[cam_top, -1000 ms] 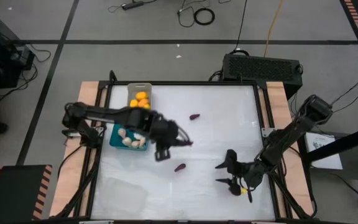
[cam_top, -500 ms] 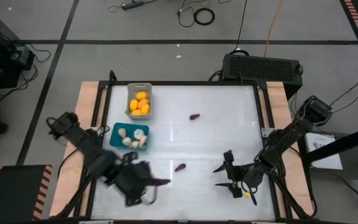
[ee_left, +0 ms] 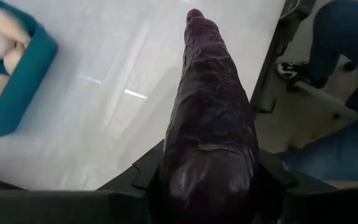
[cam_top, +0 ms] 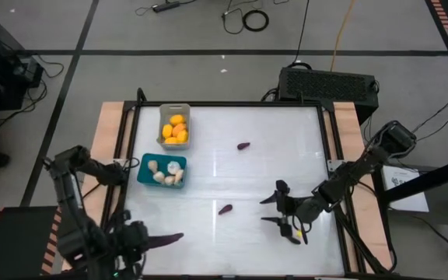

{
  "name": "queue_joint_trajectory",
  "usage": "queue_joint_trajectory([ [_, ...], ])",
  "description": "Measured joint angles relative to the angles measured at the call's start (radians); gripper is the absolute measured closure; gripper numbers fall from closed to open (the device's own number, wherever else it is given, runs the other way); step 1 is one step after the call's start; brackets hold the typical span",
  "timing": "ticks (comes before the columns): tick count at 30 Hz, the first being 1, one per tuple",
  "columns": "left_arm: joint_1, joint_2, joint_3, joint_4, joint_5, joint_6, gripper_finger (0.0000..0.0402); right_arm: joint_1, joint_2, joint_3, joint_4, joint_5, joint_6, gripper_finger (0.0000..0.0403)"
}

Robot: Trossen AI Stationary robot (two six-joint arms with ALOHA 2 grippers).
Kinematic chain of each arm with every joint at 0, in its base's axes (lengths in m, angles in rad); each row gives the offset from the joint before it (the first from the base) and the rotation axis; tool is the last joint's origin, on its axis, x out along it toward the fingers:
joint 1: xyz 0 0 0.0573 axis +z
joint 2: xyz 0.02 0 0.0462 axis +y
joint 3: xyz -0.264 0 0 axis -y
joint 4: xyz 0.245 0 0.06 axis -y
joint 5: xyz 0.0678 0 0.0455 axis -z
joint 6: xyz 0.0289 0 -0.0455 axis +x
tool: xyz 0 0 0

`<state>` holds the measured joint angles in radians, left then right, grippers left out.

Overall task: Sort produce into baskets
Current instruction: Put the purple eggplant into the transparent bin

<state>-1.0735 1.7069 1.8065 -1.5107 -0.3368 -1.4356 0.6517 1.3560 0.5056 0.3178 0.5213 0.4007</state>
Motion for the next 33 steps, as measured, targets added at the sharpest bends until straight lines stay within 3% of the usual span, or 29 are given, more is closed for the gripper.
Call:
queue_joint_trajectory([
  [3, -0.050, 0.000, -0.071, 0.006, -0.002, -0.085, 0.0246, -0.021, 0.000, 0.000, 0.037, 0.000, -0.001, 0.0154],
  [6, -0.078, 0.001, -0.161, 0.040, 0.069, -0.136, 0.0246, -0.039, 0.000, 0.000, 0.074, -0.002, -0.020, 0.0154],
  [12, -0.099, 0.001, -0.274, 0.185, 0.019, -0.089, 0.0246, -0.081, 0.000, 0.000, 0.145, -0.003, -0.049, 0.0154],
  [16, -0.099, 0.001, -0.357, 0.269, 0.091, -0.074, 0.0246, -0.111, 0.000, 0.000, 0.167, -0.003, -0.048, 0.0154],
  [33, -0.083, 0.001, -0.482, 0.312, 0.068, -0.024, 0.0231, -0.135, 0.000, 0.000, 0.157, -0.003, -0.073, 0.0154],
])
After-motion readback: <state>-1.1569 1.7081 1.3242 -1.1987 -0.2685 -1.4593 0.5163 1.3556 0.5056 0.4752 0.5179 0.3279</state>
